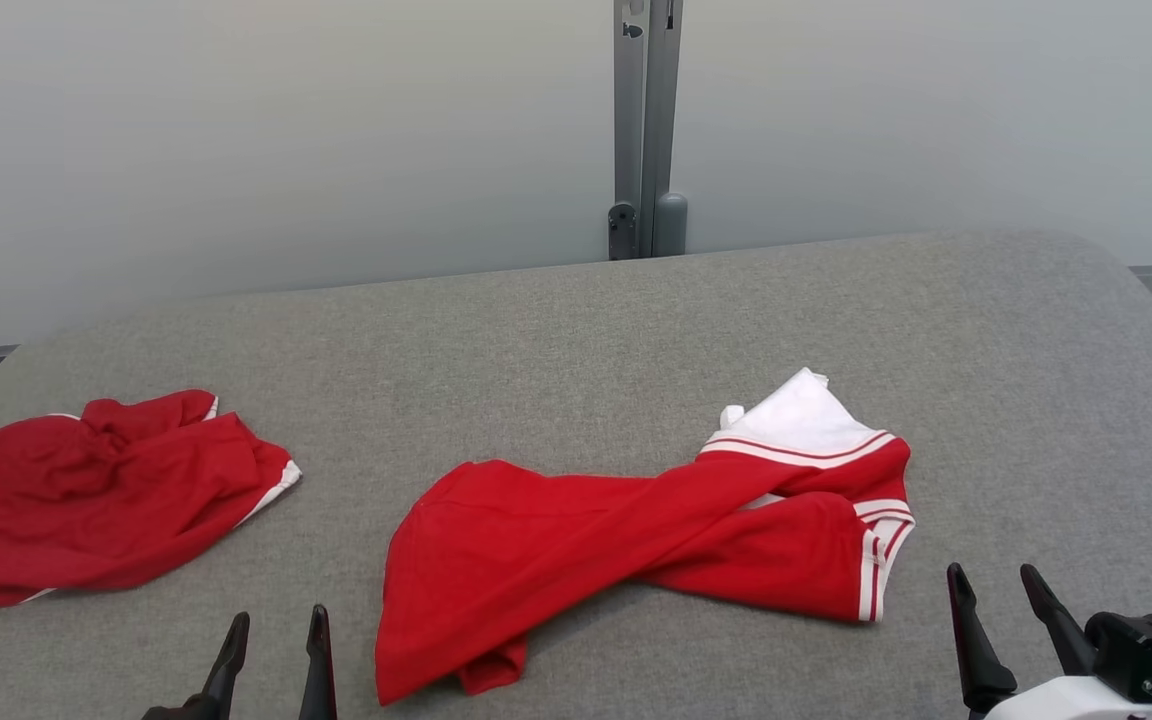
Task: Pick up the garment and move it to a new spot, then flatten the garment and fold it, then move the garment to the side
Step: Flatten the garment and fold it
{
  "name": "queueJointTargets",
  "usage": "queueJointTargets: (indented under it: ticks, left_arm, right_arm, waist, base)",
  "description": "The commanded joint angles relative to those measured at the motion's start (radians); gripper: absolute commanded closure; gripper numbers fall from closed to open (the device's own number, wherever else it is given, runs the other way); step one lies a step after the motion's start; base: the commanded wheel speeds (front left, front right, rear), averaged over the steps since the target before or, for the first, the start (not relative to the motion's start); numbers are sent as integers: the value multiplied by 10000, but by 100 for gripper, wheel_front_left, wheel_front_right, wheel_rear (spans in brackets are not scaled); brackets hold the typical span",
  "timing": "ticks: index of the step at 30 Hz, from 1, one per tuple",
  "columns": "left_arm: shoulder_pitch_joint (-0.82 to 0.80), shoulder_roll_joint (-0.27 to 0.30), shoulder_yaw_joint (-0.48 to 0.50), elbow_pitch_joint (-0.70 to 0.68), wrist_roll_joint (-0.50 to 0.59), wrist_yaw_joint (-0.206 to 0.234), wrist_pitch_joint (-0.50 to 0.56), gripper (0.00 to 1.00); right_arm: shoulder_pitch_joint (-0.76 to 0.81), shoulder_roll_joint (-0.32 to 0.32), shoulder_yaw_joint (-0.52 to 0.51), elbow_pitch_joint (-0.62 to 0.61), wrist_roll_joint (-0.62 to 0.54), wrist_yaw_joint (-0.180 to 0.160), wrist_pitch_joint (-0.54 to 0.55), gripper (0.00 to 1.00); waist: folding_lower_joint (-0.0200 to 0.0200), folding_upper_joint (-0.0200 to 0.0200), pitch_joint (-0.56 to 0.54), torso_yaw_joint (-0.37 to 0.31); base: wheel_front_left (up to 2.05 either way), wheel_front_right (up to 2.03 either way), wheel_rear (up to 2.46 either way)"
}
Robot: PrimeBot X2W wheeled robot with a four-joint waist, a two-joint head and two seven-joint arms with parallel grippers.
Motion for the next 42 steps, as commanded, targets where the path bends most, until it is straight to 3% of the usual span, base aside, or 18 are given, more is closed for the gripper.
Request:
queueJointTargets:
  ticks: [1, 9, 14, 19, 22, 28, 31, 42]
  left_arm:
    - [-69, -22, 88, 23, 78, -68, -2, 0]
    - [-668, -267, 274, 374, -289, -386, 147, 0]
    - [-2037, -418, 99, 977, -842, -688, 1490, 0]
    - [-3721, -710, -128, 1987, -1614, -741, 3720, 0]
    - [-4608, -809, -160, 2626, -2125, -577, 5268, 0]
    - [-5682, -796, -117, 3554, -2478, -77, 6856, 0]
    - [-5960, -721, -146, 3876, -2502, 89, 7309, 0]
    - [-6122, -804, -416, 3983, -2694, -60, 7834, 0]
  right_arm:
    - [-12, -17, 11, -24, -41, -11, 21, 0]
    - [-588, -30, 176, -180, -359, -11, 281, 0]
    - [-1544, -321, 476, -103, -509, -11, 815, 0]
    - [-2785, -684, 1016, 203, -548, -11, 1253, 0]
    - [-3574, -915, 1456, 462, -465, -11, 1352, 0]
    - [-4412, -1071, 2059, 905, -220, -11, 1158, 0]
    - [-4521, -1145, 2206, 1101, -115, -11, 1054, 0]
    - [-4503, -1179, 2175, 1279, -92, -11, 854, 0]
  waist:
    - [0, 0, 10, -1]
    - [0, 0, 251, -65]
    - [0, 0, 565, -75]
    - [0, 0, 889, -189]
    - [0, 0, 1079, -298]
    - [0, 0, 1432, -524]
    - [0, 0, 1555, -586]
    - [0, 0, 1774, -562]
  base:
    - [0, 0, 0]
    - [0, 0, 0]
    - [0, 0, 0]
    - [0, 0, 0]
    - [0, 0, 0]
    - [0, 0, 0]
    - [0, 0, 0]
    - [0, 0, 0]
